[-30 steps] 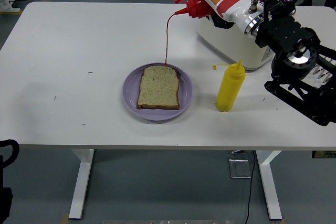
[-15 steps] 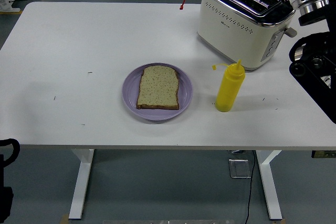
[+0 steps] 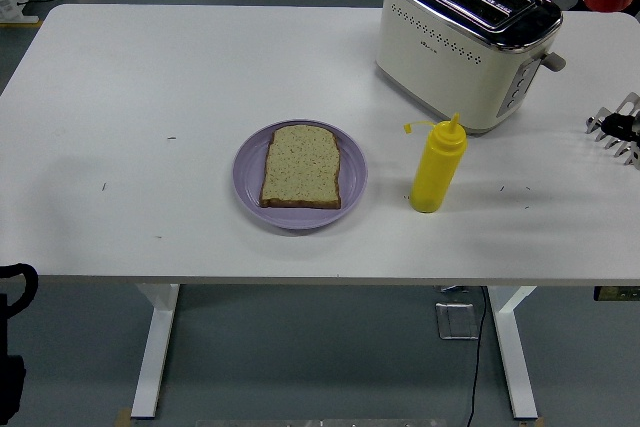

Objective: Pick up the cup,pour liquid into bread,place the cup on the desk

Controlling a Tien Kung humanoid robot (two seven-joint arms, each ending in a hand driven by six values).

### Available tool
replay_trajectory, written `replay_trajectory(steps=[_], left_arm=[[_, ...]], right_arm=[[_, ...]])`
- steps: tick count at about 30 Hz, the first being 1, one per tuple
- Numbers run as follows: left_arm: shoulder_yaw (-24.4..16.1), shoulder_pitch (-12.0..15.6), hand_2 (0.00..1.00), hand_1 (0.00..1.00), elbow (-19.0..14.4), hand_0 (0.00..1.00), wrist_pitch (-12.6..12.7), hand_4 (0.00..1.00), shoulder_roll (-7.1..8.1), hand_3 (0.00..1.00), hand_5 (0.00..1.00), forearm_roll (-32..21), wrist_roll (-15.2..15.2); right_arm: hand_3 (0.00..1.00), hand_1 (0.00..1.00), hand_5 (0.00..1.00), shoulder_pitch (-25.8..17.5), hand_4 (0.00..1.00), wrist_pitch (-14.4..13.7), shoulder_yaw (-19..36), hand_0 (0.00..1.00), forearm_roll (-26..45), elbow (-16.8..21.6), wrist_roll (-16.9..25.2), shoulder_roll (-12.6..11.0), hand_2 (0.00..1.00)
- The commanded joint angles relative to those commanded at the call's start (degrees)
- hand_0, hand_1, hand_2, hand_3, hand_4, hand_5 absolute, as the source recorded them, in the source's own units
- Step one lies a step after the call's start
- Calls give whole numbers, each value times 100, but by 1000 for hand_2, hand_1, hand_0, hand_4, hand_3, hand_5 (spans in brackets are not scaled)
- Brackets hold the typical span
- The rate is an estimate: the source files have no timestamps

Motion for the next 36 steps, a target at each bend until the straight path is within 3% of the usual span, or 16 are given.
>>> replay_trajectory(steps=[10, 22, 30, 36], left_arm=[[9, 3, 729, 730, 3, 781, 6, 573, 0, 686, 998, -5, -1], [44, 5, 731, 731, 11, 786, 10, 573, 0, 687, 998, -8, -1], [79, 19, 730, 731, 15, 786, 12, 574, 0, 687, 998, -13, -4], [86, 31, 731, 733, 12, 787, 15, 574, 0, 686, 998, -18, -8]], right_arm=[[418, 253, 135, -737, 470, 181, -67, 161, 2259, -209, 823, -16, 333], [421, 261, 142, -1409, 460, 86, -569, 198, 2013, -726, 2163, 12, 340], [421, 262, 146, -1606, 459, -113, -1087, 208, 2330, -1107, 2939, 155, 342], [422, 269, 150, -1598, 462, -252, -1448, 234, 2473, -1389, 3249, 236, 346]])
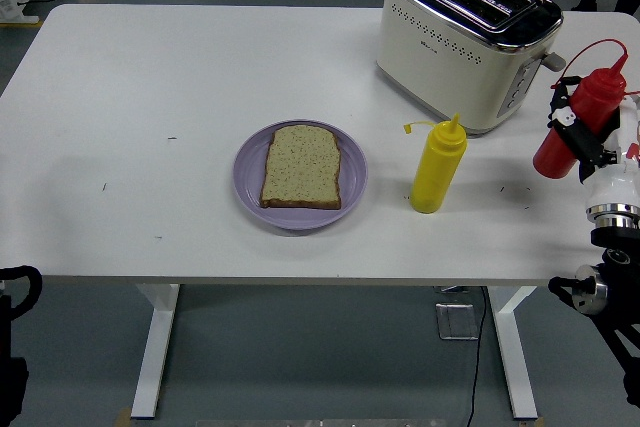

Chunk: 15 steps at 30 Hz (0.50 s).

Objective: Pick up the cup,pour liquid into bread,place the cup on the desk

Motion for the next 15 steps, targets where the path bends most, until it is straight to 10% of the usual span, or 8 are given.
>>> replay_trajectory(steps=[15], left_arm=[[12, 19, 732, 734, -2, 789, 3, 573, 0, 685, 998, 1, -3]], right_arm=[[422, 273, 158, 248, 473, -72, -588, 256, 133, -586, 200, 263, 354]])
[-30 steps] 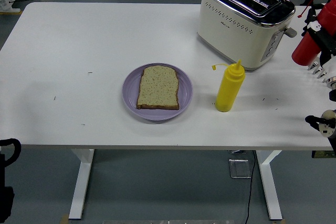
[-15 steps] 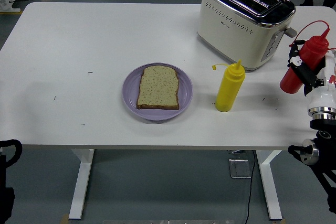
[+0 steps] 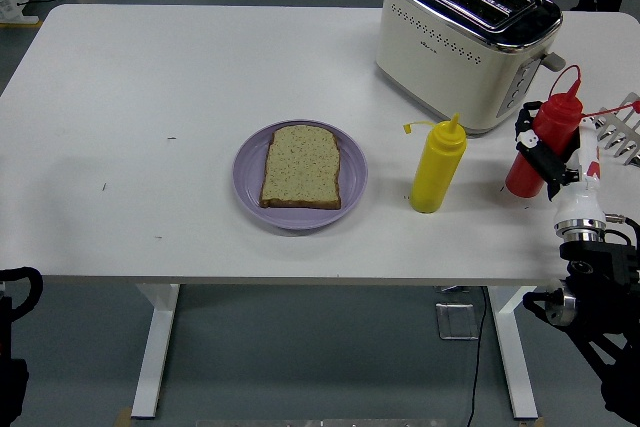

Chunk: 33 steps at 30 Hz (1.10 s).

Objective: Pick up the cup,pour liquid into bread,place the cup on the desk

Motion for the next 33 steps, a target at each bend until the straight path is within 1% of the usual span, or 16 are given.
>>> replay_trajectory(steps=[8, 16, 17, 18, 22, 23, 33], left_arm=[[-12, -15, 732, 735, 0, 789, -2, 573, 0, 685, 998, 2, 0], [-35, -30, 733, 735, -2, 788, 1, 573, 0, 686, 998, 0, -3], [-34, -31, 733, 735, -2, 787, 1, 573, 0, 686, 998, -1, -3], [-33, -32, 733, 735, -2, 787, 1, 573, 0, 686, 998, -1, -3], [-39, -31, 733, 735, -4, 787, 4, 573, 0, 686, 998, -1, -2], [-41, -31, 733, 734, -4, 786, 4, 573, 0, 686, 998, -1, -2], [-39, -33, 733, 734, -4, 786, 7, 574, 0, 687, 998, -5, -2]], right_arm=[[424, 281, 156, 117, 476, -11, -107, 265, 30, -235, 49, 90, 357], [426, 286, 154, 151, 478, -67, -143, 275, 83, -396, 115, 121, 364], [431, 313, 158, 152, 484, -81, -147, 290, 110, -415, 115, 125, 374], [431, 313, 158, 149, 484, -97, -151, 290, 134, -435, 115, 128, 374], [431, 313, 158, 136, 484, -114, -186, 290, 216, -473, 115, 130, 374], [446, 337, 160, 135, 489, -115, -193, 311, 225, -477, 115, 130, 389], [458, 342, 176, 96, 506, -99, -232, 328, 337, -481, 115, 137, 401]])
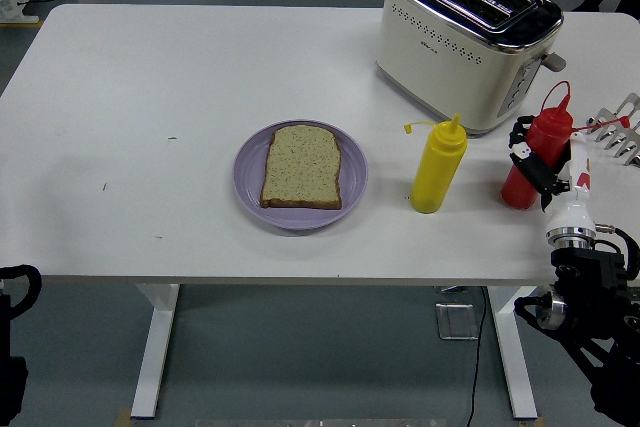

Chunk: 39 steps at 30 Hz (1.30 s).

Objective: Pick up the cup,pour liquid into bread,place the cup on the desk

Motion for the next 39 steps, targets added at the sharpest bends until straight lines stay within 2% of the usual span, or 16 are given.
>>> replay_trajectory(steps=[2, 7, 8, 13, 14, 19, 20, 25, 26, 31, 32, 37, 38, 39], left_arm=[[2, -4, 732, 733, 0, 786, 0, 573, 0, 686, 998, 1, 0], [4, -6, 732, 733, 1, 786, 0, 573, 0, 686, 998, 1, 0], [-2, -5, 732, 730, 2, 781, 2, 574, 0, 687, 998, -1, -1], [-3, -7, 732, 730, 0, 781, 2, 574, 0, 687, 998, -1, -2], [-2, -7, 732, 729, 1, 781, 2, 572, 0, 687, 998, -2, -1], [-3, -7, 732, 729, 3, 781, 5, 572, 0, 687, 998, -6, -2], [-3, -8, 730, 729, 3, 781, 4, 573, 0, 687, 998, -7, -2], [-6, -12, 730, 729, 4, 781, 6, 573, 0, 687, 998, -8, -3], [-6, -14, 729, 730, 3, 779, 6, 573, 0, 686, 998, -8, -4], [-2, -12, 729, 730, -1, 779, 6, 573, 0, 686, 998, -8, -4], [-1, -12, 729, 728, -1, 780, 6, 572, 0, 686, 998, -8, -5], [8, -7, 729, 728, -4, 780, 6, 572, 0, 686, 998, -6, -7], [10, -7, 729, 728, -4, 779, 6, 574, 0, 686, 998, -6, -7], [11, -6, 729, 728, -4, 779, 6, 574, 0, 686, 998, -6, -7]], right_arm=[[474, 380, 177, -6, 526, -6, -4, 362, 6, -3, 0, 3, 427], [474, 380, 177, -45, 526, -7, 14, 362, -33, 19, 0, -1, 427], [488, 425, 195, -60, 566, -11, 11, 413, -44, 30, 0, -6, 461], [488, 425, 195, -111, 566, -29, -32, 413, -51, 66, 0, -22, 461], [580, 511, 228, -128, 629, -21, -67, 506, -61, 87, 0, -35, 510], [580, 511, 228, -182, 629, -23, -177, 506, -93, 141, 0, -67, 510], [743, 620, 235, -197, 651, -18, -207, 646, -112, 155, 0, -80, 638], [743, 620, 235, -248, 651, -11, -251, 646, -137, 178, 0, -104, 638], [902, 721, 233, -255, 679, -12, -245, 748, -142, 167, 0, -105, 814], [902, 721, 233, -285, 679, -32, -183, 748, -155, 144, 0, -117, 814], [933, 759, 220, -289, 687, -41, -174, 793, -163, 144, 0, -121, 873], [933, 759, 220, -320, 687, -100, -96, 793, -215, 125, 0, -128, 873], [964, 806, 207, -327, 713, -101, -91, 851, -223, 123, 0, -133, 925], [964, 806, 207, -330, 713, -102, -89, 851, -228, 122, 0, -135, 925]])
